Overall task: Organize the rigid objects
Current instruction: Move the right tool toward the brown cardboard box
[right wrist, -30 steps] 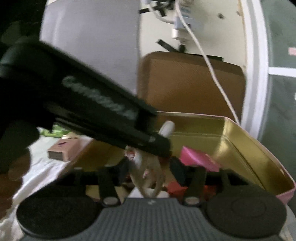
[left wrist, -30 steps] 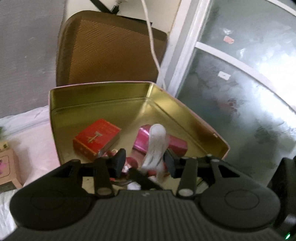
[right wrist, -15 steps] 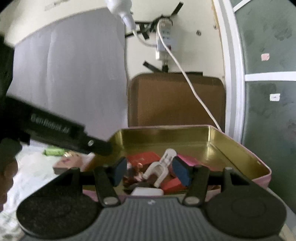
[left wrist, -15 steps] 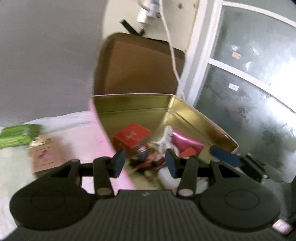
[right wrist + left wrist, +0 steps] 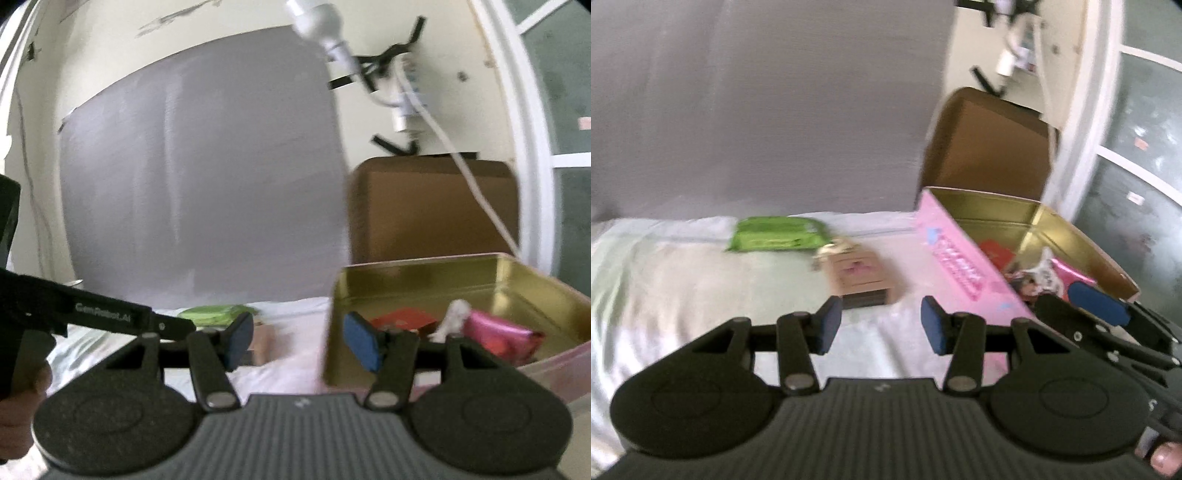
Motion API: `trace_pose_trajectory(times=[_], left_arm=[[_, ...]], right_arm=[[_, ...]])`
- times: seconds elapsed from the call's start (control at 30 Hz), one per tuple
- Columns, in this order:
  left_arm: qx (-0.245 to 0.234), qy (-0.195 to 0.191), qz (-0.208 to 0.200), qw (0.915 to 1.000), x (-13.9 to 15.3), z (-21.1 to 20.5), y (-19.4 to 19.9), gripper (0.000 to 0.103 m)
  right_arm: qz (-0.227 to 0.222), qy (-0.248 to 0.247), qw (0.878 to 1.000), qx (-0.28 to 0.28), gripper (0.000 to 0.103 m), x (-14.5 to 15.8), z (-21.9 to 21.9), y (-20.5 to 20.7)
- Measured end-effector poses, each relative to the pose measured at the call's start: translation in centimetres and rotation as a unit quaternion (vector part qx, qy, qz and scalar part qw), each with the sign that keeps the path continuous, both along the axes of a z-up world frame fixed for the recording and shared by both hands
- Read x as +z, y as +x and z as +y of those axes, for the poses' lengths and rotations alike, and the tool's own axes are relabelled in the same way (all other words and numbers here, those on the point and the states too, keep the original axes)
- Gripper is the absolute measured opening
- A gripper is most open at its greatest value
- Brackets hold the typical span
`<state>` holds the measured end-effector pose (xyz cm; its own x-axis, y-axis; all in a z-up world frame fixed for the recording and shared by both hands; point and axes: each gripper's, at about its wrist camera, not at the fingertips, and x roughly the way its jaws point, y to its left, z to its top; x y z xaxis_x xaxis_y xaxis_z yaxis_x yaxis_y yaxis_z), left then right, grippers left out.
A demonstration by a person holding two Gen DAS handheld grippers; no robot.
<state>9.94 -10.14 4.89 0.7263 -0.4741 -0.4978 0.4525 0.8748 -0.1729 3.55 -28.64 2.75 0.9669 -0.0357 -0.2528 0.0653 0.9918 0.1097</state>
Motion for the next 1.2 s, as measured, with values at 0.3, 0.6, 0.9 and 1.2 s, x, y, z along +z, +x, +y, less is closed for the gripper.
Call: trace_pose_trajectory(times=[0.3,0.6,0.9,1.2], left_arm=[[0.055,0.01,0.006,0.9984,-2.2,3.6,1.3,0.052],[0.055,0.007,-0.002,0.9985,-4.9,4.7,1.2,0.052],[0.058,0.005,-0.003,0.9983,-6.4,5.2,1.1,0.054],[0.073,0.017,-0.049,0.9959,-5.8,5.5,0.0,0.058]], right_arm=[[0.027,-0.005,0.999,0.025,0.056,-2.1,4.2,1.6],[0.012,-0.028,1.0,0.002,0.056,-3.6,5.9,0.5],[0.011,-0.032,0.999,-0.009,0.078,-4.2,6.2,-0.1],[0.049,-0.061,0.997,-0.008,0.084,-4.6,7.2,1.3]])
